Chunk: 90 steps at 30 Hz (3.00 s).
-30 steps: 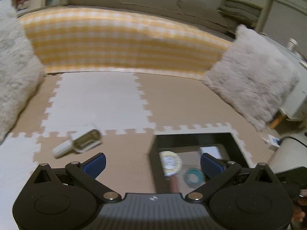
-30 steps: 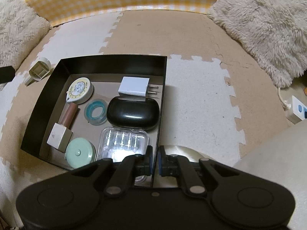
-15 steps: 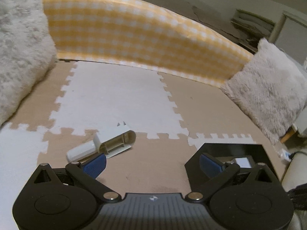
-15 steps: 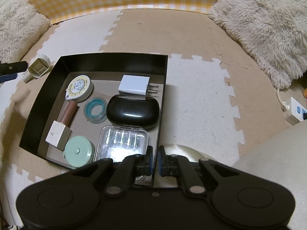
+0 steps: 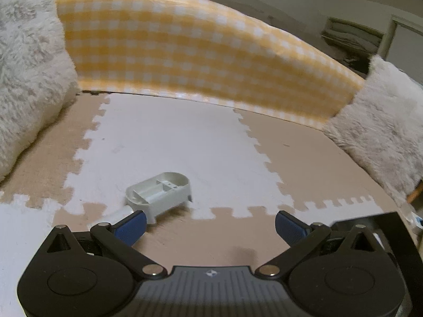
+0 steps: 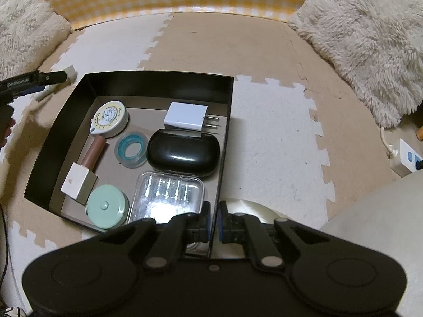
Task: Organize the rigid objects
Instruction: 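Move the left tool back and grasp the grey charger cradle, then lift the white charger with its grey cradle in the left tool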
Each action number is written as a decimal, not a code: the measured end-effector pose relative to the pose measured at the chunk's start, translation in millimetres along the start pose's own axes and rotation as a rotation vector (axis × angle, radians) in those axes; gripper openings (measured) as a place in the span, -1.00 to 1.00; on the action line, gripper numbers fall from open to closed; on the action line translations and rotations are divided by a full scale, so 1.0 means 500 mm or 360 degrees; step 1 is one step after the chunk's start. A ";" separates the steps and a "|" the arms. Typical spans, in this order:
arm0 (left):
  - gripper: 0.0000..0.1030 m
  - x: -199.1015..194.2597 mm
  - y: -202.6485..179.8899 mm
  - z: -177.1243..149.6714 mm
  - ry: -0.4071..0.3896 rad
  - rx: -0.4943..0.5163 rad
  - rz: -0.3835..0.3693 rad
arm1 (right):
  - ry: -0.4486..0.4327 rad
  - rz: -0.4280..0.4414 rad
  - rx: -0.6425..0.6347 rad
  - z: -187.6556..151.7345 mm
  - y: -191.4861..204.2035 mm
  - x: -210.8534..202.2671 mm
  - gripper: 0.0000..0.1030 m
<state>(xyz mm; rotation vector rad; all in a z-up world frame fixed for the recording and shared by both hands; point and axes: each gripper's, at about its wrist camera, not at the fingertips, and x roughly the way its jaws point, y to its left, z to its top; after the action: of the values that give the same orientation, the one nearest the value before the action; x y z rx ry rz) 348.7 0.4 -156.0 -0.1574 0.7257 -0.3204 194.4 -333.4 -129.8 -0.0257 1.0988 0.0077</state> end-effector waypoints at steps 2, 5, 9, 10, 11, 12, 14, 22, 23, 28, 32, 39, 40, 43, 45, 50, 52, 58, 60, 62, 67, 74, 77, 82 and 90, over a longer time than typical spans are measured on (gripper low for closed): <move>0.98 0.005 0.001 0.001 -0.0005 -0.0019 0.0046 | 0.0000 -0.0003 -0.0004 0.000 0.001 0.000 -0.89; 0.98 0.010 -0.002 0.001 -0.0023 -0.0023 0.0086 | -0.0001 -0.0009 -0.0011 0.000 0.002 0.000 -0.89; 0.91 0.023 -0.003 0.002 -0.0014 -0.0069 0.0128 | -0.0002 -0.0013 -0.0018 0.000 0.004 -0.001 -0.89; 0.89 0.025 -0.005 0.002 -0.0023 -0.0081 0.0153 | -0.0002 -0.0013 -0.0020 0.000 0.004 -0.001 -0.89; 0.87 0.026 -0.007 0.003 -0.0029 -0.0088 0.0177 | -0.0002 -0.0013 -0.0019 0.000 0.004 -0.001 -0.89; 0.80 0.027 -0.010 0.005 -0.0033 -0.0105 0.0218 | -0.0002 -0.0014 -0.0021 0.000 0.004 -0.001 -0.89; 0.68 0.029 -0.017 0.010 -0.0040 -0.0148 0.0303 | -0.0002 -0.0017 -0.0026 0.000 0.004 -0.001 -0.89; 0.21 0.051 -0.032 0.016 -0.0100 -0.0056 0.0561 | -0.0002 -0.0033 -0.0044 0.000 0.007 -0.001 -0.89; 0.21 0.052 -0.029 0.016 -0.0100 -0.0063 0.0572 | -0.0002 -0.0035 -0.0046 0.001 0.008 -0.001 -0.89; 0.20 0.051 -0.025 0.016 -0.0098 -0.0042 0.0551 | -0.0003 -0.0037 -0.0047 0.001 0.008 -0.001 -0.89; 0.20 0.039 -0.020 0.018 -0.0052 -0.0010 0.0475 | -0.0008 -0.0030 -0.0043 0.000 0.007 -0.001 -0.89; 0.19 -0.004 -0.017 0.009 0.0066 0.0070 0.0292 | -0.0012 -0.0017 -0.0037 -0.001 0.004 -0.003 -0.89; 0.19 -0.010 -0.019 0.005 0.0086 0.0101 0.0281 | -0.0012 -0.0013 -0.0034 -0.001 0.004 -0.003 -0.88; 0.19 -0.034 -0.026 -0.012 0.0147 0.0185 0.0238 | -0.0012 -0.0004 -0.0028 -0.002 0.003 -0.004 -0.88; 0.19 -0.055 -0.030 -0.024 0.0183 0.0249 0.0202 | -0.0012 0.0000 -0.0026 -0.002 0.003 -0.004 -0.88; -0.15 -0.111 -0.038 -0.046 0.0268 0.0419 0.0024 | -0.0012 0.0009 -0.0023 -0.003 0.002 -0.005 -0.88; -0.25 -0.130 -0.044 -0.052 0.0300 0.0491 -0.0033 | -0.0012 0.0009 -0.0022 -0.003 0.002 -0.005 -0.88; -0.10 -0.163 -0.044 -0.068 0.0334 0.0436 -0.0020 | -0.0008 0.0001 -0.0032 -0.004 0.004 -0.006 -0.87; 0.17 -0.165 -0.052 -0.071 0.0326 0.0405 0.0029 | -0.0007 -0.0001 -0.0033 -0.004 0.005 -0.006 -0.87; 0.44 -0.164 -0.062 -0.073 0.0294 0.0379 0.0075 | -0.0006 -0.0005 -0.0038 -0.004 0.007 -0.006 -0.87; 0.54 -0.131 -0.078 -0.085 0.0319 0.0329 0.0172 | -0.0006 -0.0007 -0.0037 -0.004 0.008 -0.008 -0.87; 0.54 -0.090 -0.074 -0.089 0.0248 0.0287 0.0337 | -0.0005 -0.0012 -0.0041 -0.004 0.008 -0.008 -0.87; 0.54 -0.081 -0.073 -0.092 0.0240 0.0287 0.0359 | -0.0004 -0.0014 -0.0042 -0.003 0.009 -0.007 -0.87; 0.48 -0.072 -0.090 -0.097 0.0215 0.0376 0.0387 | -0.0002 -0.0018 -0.0047 -0.003 0.010 -0.005 -0.87; 0.23 -0.076 -0.099 -0.093 0.0218 0.0381 0.0344 | -0.0002 -0.0019 -0.0048 -0.002 0.009 -0.005 -0.87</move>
<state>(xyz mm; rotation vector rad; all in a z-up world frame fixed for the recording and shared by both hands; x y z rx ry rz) 279.0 -34.4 -154.2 0.1706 0.8255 -0.2102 192.1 -328.7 -128.4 -0.0594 1.0975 0.0137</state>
